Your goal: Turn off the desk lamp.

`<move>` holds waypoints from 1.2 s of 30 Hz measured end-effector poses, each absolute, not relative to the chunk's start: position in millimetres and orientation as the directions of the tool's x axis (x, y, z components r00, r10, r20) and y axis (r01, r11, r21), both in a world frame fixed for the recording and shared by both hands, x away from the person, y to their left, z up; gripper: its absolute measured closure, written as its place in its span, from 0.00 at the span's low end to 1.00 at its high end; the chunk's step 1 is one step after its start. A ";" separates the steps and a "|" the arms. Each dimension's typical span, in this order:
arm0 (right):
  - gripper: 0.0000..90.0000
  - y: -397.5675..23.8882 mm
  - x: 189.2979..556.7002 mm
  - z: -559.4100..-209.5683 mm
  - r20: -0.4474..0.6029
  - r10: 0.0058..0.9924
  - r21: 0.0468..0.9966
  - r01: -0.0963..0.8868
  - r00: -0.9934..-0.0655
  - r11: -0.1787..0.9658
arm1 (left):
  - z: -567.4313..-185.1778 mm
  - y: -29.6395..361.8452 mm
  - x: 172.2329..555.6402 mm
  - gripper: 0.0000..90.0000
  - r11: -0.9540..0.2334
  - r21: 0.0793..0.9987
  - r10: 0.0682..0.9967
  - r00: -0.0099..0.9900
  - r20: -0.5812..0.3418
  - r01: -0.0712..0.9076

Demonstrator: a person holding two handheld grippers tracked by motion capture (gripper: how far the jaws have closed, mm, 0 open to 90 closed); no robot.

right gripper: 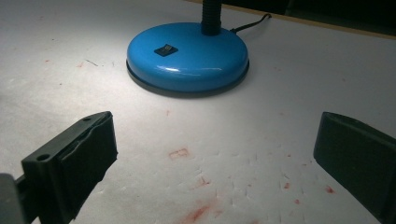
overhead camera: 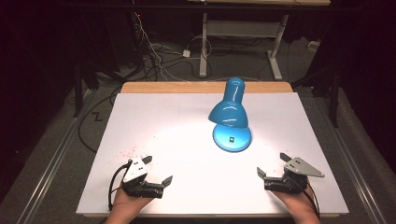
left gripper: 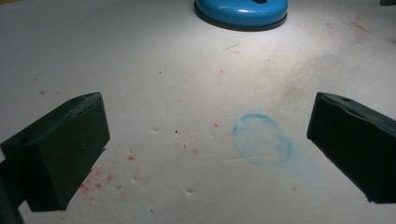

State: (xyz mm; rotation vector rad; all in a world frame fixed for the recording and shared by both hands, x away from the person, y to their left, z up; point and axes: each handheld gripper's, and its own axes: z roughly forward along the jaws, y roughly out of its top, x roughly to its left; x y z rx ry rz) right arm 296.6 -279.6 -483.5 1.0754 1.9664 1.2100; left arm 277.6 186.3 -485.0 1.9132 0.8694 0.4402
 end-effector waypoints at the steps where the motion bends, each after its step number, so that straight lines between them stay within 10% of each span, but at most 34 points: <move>1: 0.00 -279.8 296.7 -483.5 -0.067 0.861 0.908 0.327 -0.505 0.262 | -485.5 187.1 278.3 0.00 -0.286 0.876 0.730 0.680 -0.063 0.388; 36: 0.10 -277.2 293.0 -478.6 -0.094 0.858 0.907 0.313 -0.505 0.283 | -489.3 191.4 284.2 0.00 -0.292 0.868 0.717 0.692 -0.080 0.402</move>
